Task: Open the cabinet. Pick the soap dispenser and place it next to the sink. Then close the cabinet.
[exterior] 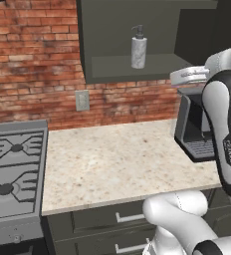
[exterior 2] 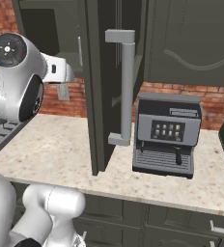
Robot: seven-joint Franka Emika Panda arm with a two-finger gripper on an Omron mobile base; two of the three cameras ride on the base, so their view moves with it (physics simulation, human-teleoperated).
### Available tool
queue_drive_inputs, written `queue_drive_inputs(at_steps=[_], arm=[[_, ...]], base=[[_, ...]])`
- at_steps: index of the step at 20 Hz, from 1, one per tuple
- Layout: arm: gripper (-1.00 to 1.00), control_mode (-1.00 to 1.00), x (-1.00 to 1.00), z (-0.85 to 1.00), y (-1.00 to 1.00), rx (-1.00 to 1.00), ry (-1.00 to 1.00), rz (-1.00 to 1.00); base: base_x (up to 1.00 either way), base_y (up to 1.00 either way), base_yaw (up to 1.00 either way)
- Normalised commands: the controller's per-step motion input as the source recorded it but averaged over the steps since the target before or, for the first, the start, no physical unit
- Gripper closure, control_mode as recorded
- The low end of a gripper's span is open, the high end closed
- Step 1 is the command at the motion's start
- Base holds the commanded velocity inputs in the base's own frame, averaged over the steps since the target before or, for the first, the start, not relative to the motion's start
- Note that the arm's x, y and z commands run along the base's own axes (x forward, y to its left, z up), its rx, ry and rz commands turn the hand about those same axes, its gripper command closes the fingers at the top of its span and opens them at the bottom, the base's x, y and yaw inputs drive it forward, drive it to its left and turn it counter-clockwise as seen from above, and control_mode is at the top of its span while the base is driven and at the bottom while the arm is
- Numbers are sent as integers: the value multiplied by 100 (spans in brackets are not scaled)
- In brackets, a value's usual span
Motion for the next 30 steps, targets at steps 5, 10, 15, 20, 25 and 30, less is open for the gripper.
queue_drive_inputs(at_steps=[5,10,15,20,25,30], arm=[[-100,-100,69,0,11,0,7,0],[-100,-100,78,0,0,0,0,0],[-100,-100,52,0,0,0,1,0],[-100,-100,42,0,0,0,1,0],[-100,-100,53,0,0,0,0,-1],[-100,-100,54,0,0,0,0,0]], base=[[0,0,0],[0,0,0],[0,0,0],[0,0,0],[0,0,0],[0,0,0]])
